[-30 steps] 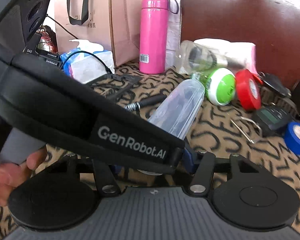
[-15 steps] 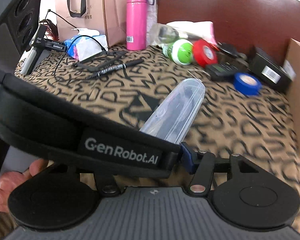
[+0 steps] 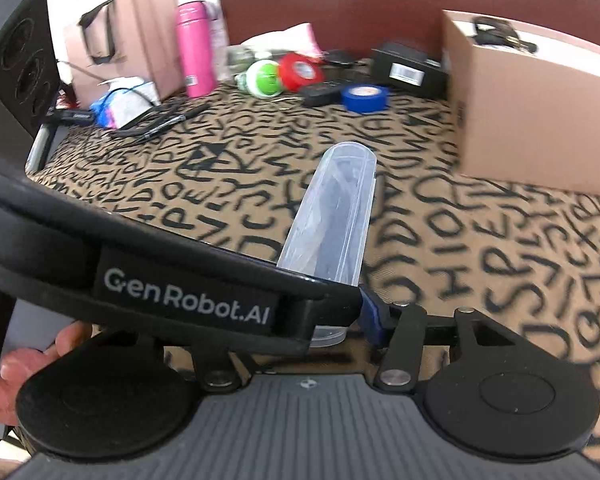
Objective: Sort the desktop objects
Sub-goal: 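Close the left gripper on the end of the clear plastic case, then lift the clear case with the left gripper and carry it over the brown box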
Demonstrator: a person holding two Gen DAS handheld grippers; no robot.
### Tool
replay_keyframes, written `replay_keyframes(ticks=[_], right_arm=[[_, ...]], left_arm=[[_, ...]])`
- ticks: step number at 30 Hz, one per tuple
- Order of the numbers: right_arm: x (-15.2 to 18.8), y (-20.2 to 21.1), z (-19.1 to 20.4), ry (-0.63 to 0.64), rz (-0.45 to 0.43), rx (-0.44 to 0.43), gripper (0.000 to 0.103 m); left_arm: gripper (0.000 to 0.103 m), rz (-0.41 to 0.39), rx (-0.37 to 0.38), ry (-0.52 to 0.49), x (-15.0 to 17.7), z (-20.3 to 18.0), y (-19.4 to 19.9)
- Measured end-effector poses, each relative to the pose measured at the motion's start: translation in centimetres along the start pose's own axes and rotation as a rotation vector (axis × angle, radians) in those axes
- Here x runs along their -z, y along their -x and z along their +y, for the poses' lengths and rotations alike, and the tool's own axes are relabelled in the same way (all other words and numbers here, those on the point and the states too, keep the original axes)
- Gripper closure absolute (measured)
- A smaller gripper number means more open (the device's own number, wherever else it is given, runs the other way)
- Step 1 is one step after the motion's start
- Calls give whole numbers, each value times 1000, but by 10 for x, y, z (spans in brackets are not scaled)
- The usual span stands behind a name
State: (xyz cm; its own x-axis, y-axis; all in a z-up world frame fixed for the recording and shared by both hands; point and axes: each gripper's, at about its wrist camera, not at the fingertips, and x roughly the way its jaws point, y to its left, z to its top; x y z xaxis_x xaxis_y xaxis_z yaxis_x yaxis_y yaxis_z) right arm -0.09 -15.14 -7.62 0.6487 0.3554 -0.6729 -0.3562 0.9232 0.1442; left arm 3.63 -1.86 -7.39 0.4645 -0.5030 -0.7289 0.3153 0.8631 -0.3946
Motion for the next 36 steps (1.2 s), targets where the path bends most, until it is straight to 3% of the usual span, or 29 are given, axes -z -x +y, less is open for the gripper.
replay_keyframes(ticks=[5,10,18,23,26,31,35,36], right_arm=[[2,3,-2,-7,-17,6,43],[-4,-4,-2,-5,-22,25,41],[-13,-5,-7,-12,-35,52,41],[-14,-15,-7,-13,-14,41,48],[-14,-17,-6,-12,-12,44,48],[-12,-16,-8,-21,-18,33,48],[-7,-12,-7,-15,-16,28,48],[-6,-12,-7,-13,-16,28,49]], left_arm=[[28,-32,-35,85,-5,6,3],[26,-38,-79,66,-17,6,-7],[32,-23,-72,79,-32,10,-16],[30,-29,-71,78,-30,10,-19],[37,-14,-75,40,-33,7,-22],[33,-20,-70,43,-31,8,-23],[39,-23,-70,37,-29,8,-22],[45,-21,-79,35,-30,7,-22]])
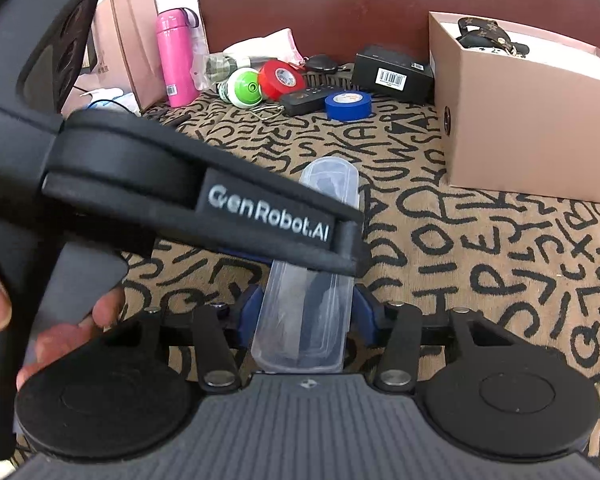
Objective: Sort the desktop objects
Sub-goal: 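Lift the clear case with the left gripper and carry it over the brown box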
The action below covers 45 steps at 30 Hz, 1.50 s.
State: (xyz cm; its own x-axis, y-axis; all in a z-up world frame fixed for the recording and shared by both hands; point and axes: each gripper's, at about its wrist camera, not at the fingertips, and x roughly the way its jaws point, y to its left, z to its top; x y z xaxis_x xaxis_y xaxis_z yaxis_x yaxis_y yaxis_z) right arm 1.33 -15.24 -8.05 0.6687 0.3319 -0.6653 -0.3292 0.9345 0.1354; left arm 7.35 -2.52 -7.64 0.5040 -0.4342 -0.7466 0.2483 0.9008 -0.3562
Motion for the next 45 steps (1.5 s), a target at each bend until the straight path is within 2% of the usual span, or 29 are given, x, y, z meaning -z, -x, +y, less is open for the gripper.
replay_keyframes(ticks=[2,5,11,22,27,32,45], right_arm=[[0,2,0,-1,-6,3,49],[-1,8,-1,-2,-29,10,50],[-17,40,-9,26,-139,36,50],[-70,94,-66,63,-339,175,52],[-97,101,-110,38,-384,224,53],[-117,99,-158,-16,-385,240,53],[-158,49,-252,-33,-267,302,53]], left_arm=[[51,2,-9,-10,-1,-4,1],[51,-15,0,-16,-3,-10,8],[51,-120,28,-62,-20,-38,35],[52,-262,161,-170,-96,-123,45],[53,-261,214,-188,-135,-160,24],[53,-251,245,-223,-166,-193,-6],[52,-152,327,-152,-232,-221,-121]])
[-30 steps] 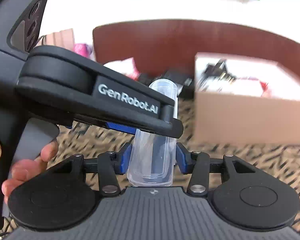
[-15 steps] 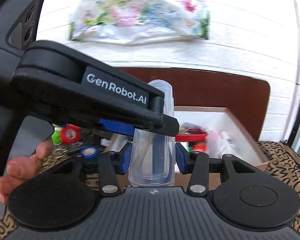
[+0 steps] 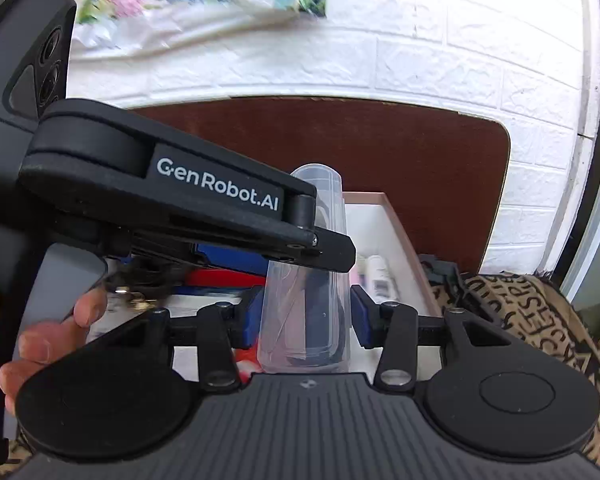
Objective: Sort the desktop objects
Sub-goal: 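Open the left gripper to drop the clear case into the box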
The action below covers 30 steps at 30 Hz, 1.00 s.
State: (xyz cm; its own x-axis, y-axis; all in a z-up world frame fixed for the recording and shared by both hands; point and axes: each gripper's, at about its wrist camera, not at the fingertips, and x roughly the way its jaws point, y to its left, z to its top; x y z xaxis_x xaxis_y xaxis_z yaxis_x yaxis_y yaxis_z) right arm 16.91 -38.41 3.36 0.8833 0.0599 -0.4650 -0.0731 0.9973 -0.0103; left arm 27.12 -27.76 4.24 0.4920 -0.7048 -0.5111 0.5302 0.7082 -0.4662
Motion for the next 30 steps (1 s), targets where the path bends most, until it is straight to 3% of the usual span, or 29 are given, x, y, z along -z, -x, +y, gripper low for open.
replay_keyframes(ticks=[10,12,13,14,15,16,19,22,30], right_arm=[[-9,-41,-27,33,44,12,53],[-10,-47,-28,41,51,19,53],[-10,-51,-27,51,63,32,53],[-10,-55,-27,60,74,43,53],[-11,-58,-26,66,80,54,49],[-11,-59,-26,67,80,63,37],[-10,-54,-24,67,40,75,15],[-7,-46,-20,67,30,101,6],[-3,-31,-13,35,70,94,3]], left_arm=[[52,12,9,38,-27,18,-47],[36,5,-9,38,-31,20,-51],[33,-4,-30,42,-31,20,-51],[18,-13,-48,43,-31,21,-51],[5,-21,-55,45,-31,22,-49],[1,-32,-55,44,-29,23,-47],[0,-27,-45,-3,-26,21,-39],[0,-16,-58,-66,-21,15,-34],[0,-27,-91,-167,-8,-3,-17]])
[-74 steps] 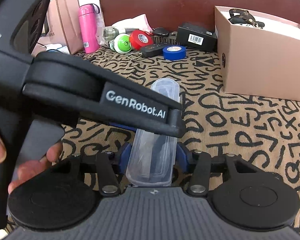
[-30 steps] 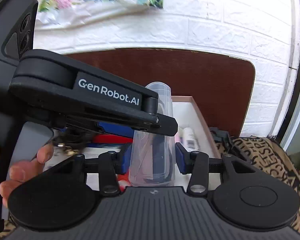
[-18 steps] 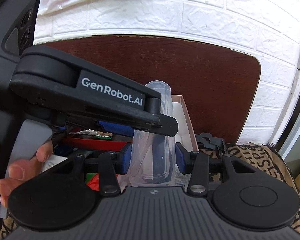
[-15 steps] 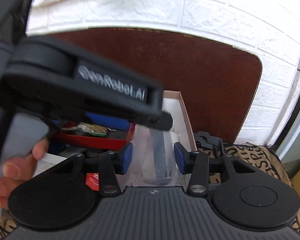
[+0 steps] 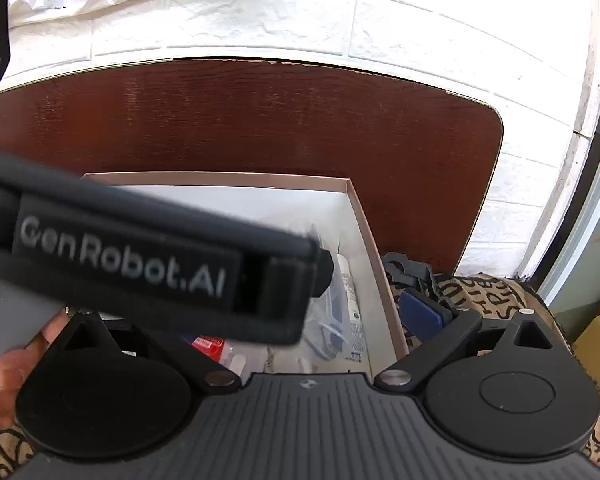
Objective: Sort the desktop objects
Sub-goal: 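Open the left gripper to drop the clear case into the box, then withdraw the left gripper from the box back over the tablecloth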
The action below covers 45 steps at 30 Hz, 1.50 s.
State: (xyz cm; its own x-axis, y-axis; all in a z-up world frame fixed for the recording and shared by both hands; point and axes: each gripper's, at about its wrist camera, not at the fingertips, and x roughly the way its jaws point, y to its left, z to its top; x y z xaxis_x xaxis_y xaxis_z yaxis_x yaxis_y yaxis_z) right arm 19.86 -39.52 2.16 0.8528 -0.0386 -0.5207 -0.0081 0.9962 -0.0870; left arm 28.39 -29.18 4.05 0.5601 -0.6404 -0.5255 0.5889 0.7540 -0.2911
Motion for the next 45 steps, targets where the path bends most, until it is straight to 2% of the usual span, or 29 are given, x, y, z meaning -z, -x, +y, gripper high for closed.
replay_keyframes(ticks=[3,10,16,22,28,31,38,45], right_arm=[[-1,7,4,9,-2,7,3],[-4,32,13,16,-16,6,2],[2,60,30,28,-33,-9,2],[12,91,60,13,-67,-58,1],[29,117,103,52,-113,-82,1],[41,127,125,75,-132,-85,0],[75,137,171,59,-111,-128,0],[105,135,208,55,-37,-138,0]], left_arm=[[0,-8,-9,-29,5,-7,11],[0,-12,-2,4,19,-14,42],[0,-35,-60,19,35,-22,81],[0,-46,-118,65,59,-19,127],[0,-84,-176,90,91,-11,173],[0,-78,-195,115,108,-5,192],[0,-81,-296,122,155,10,224],[0,-26,-365,170,195,33,238]])
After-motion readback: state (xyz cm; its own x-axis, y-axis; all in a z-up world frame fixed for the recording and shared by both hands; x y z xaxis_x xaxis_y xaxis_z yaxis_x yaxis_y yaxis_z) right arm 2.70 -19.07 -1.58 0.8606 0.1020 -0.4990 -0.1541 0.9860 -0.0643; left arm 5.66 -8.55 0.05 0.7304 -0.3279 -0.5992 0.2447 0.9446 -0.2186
